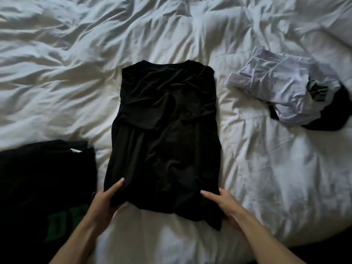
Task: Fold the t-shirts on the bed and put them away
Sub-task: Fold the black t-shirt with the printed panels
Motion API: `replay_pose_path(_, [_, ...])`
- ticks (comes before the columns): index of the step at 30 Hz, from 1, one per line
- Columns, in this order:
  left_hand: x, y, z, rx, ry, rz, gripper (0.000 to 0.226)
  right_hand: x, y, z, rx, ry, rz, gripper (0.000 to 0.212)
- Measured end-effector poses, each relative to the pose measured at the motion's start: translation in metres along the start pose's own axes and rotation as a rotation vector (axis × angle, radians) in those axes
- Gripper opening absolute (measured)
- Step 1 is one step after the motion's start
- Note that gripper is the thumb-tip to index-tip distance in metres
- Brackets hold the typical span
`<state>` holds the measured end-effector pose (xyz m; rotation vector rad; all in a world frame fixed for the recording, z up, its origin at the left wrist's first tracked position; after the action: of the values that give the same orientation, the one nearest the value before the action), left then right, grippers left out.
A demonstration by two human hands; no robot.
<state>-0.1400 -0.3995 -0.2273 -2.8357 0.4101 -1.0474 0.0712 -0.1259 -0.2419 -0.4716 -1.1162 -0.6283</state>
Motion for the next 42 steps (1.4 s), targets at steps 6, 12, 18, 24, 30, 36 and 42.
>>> replay_pose_path(6, [0.022, -0.002, -0.011, -0.037, -0.189, -0.063, 0.020, 0.019, -0.017, -0.002, -0.120, 0.090, 0.086, 0.043])
replay_pose_path(12, [0.039, 0.010, -0.020, -0.104, -0.399, -0.216, 0.025, 0.015, -0.013, -0.023, -0.133, 0.143, -0.110, 0.034])
replay_pose_path(18, [0.052, 0.027, -0.019, -0.293, -0.366, -0.168, 0.016, 0.039, -0.005, -0.026, -0.245, 0.123, -0.076, 0.030])
replay_pose_path(24, [0.062, 0.058, -0.003, -0.447, -0.126, -0.139, 0.023, 0.063, 0.010, -0.047, -0.080, -0.034, -0.055, 0.028])
replay_pose_path(30, [0.070, 0.065, -0.025, -0.600, -0.373, -0.208, 0.038, 0.081, 0.028, -0.046, -0.449, 0.201, -0.329, 0.025])
replay_pose_path(36, [0.073, 0.074, -0.008, -0.747, -0.270, -0.204, 0.029, 0.079, 0.018, -0.070, -0.438, 0.109, -0.428, 0.050])
replay_pose_path(42, [0.074, 0.091, -0.002, -0.809, -0.202, -0.243, 0.037, 0.078, 0.026, -0.070, -0.461, 0.043, -0.435, 0.041])
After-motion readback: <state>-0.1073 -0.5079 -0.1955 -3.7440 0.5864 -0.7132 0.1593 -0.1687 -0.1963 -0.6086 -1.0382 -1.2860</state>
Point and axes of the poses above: each hand's wrist, its own x-axis away from the middle knuckle, its own y-axis out of the back of the hand, z = x × y, the point moved 7 cm from there along -x, towards the middle knuckle, and after that the axes turned 12 degrees about -y, right-handed, at the moved point
